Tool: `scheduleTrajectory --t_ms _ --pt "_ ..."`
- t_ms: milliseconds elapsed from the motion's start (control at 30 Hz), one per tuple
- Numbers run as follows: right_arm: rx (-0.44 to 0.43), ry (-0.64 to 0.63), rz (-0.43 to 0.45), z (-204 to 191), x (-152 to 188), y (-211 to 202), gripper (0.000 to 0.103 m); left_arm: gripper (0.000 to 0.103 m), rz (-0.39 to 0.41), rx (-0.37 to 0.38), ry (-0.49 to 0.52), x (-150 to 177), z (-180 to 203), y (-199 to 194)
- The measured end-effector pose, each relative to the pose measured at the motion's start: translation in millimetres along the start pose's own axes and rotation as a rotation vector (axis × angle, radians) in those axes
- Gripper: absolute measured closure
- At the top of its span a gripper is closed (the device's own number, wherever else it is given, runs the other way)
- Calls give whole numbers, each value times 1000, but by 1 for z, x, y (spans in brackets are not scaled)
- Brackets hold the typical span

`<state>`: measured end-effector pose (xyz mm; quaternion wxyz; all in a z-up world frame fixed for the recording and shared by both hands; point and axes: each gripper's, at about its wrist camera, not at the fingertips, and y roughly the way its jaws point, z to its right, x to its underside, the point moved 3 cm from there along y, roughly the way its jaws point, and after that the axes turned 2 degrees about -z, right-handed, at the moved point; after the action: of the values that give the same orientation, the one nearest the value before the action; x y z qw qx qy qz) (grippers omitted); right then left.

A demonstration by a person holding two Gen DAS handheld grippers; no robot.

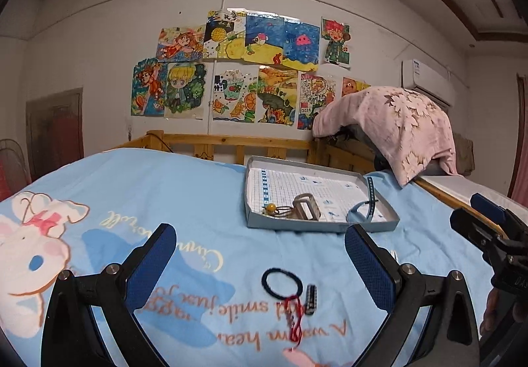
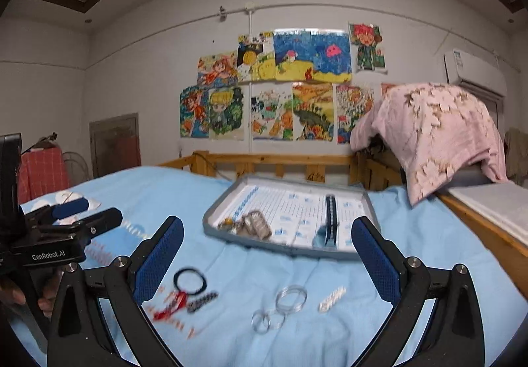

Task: Organize jewelry
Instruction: 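Withdraw both tools from the tray toward the remaining jewelry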

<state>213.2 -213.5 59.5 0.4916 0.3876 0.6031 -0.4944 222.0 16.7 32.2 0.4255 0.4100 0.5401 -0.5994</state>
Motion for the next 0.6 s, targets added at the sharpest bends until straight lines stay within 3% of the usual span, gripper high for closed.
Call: scheduleTrajectory --t_ms 200,600 --pt "-15 -15 -53 0 16 -15 3 0 -5 -6 11 19 -1 -22" --pt "-22 10 -183 -1 51 -22 3 0 -94 -21 30 54 -5 -38"
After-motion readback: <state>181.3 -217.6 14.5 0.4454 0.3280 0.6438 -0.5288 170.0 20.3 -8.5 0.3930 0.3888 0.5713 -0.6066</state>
